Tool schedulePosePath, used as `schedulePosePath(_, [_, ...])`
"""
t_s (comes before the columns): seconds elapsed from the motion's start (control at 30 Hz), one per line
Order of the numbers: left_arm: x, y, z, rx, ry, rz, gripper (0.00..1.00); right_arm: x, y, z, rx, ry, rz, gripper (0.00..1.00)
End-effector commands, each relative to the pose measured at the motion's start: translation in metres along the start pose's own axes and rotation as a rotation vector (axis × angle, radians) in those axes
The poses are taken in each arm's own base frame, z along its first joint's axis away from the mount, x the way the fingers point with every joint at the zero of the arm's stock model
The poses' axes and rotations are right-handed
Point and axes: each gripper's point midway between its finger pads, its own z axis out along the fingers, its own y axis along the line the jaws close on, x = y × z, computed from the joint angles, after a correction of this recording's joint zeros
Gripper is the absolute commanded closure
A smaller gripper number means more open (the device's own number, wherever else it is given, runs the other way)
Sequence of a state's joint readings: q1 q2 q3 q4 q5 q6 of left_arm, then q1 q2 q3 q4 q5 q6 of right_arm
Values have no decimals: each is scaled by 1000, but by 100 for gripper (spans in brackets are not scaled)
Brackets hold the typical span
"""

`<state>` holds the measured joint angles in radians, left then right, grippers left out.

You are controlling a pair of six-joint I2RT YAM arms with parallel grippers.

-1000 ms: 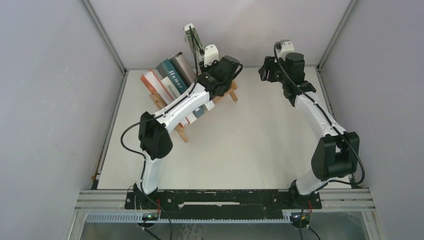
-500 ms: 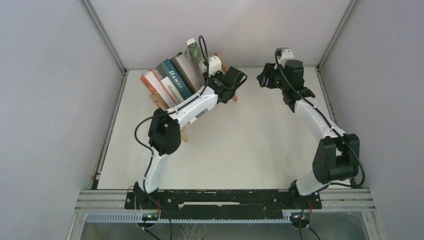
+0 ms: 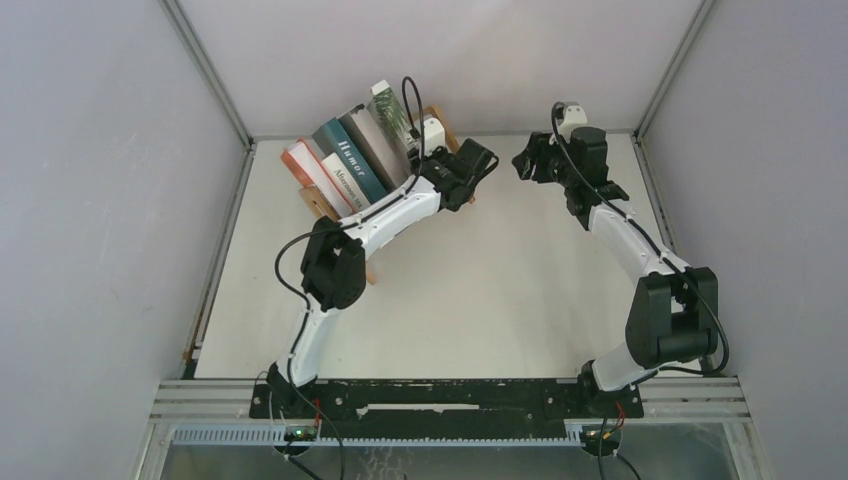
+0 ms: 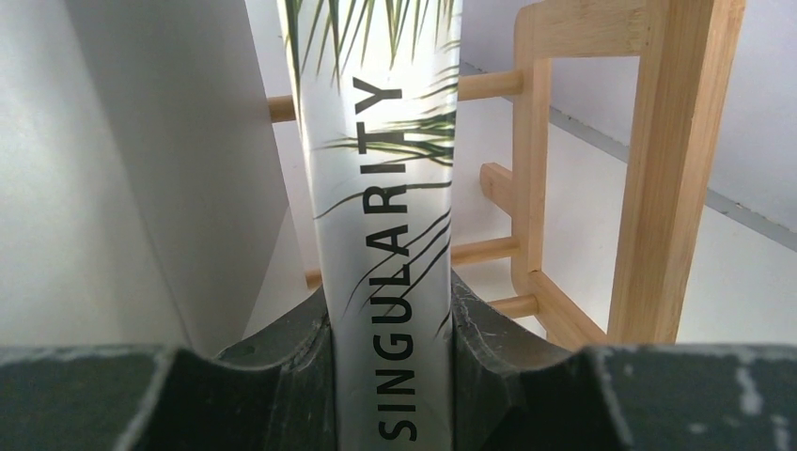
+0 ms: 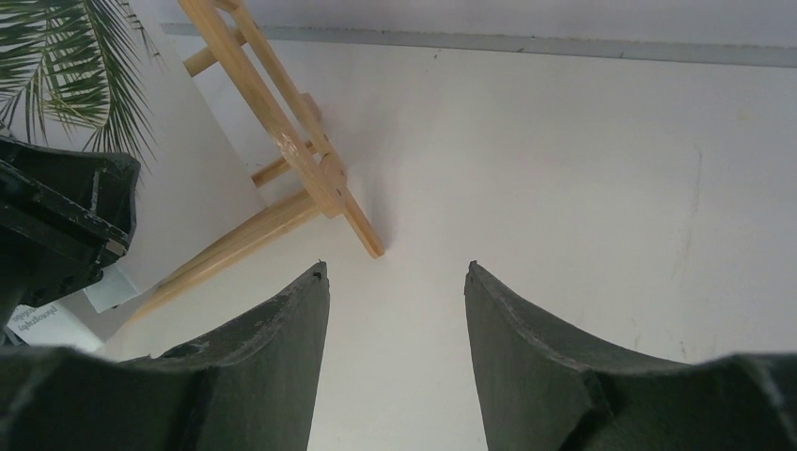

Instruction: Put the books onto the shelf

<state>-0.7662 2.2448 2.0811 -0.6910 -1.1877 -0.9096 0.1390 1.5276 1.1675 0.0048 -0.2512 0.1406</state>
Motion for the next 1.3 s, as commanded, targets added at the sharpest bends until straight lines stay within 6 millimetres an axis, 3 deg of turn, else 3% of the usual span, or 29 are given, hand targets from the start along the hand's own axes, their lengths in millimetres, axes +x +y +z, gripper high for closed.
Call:
schedulePosePath(0.0, [-12, 8, -1, -30, -53, -81, 83, -26, 11, -6, -38, -87, -5, 38])
schedulePosePath(0.27, [-5, 8, -2, -16, -26, -86, 53, -21, 12, -3, -44, -77, 1, 38])
schedulePosePath(0.5, [-9, 10, -7, -5, -18, -98, 39, -17, 14, 0, -56, -67, 5, 38])
schedulePosePath(0.7, [-27, 10, -14, 4, -36, -121, 33, -17, 17, 1, -63, -67, 4, 38])
schedulePosePath(1.27, [-101, -7, -46, 87, -131, -188, 31, -26, 22, -2, -80, -95, 19, 38])
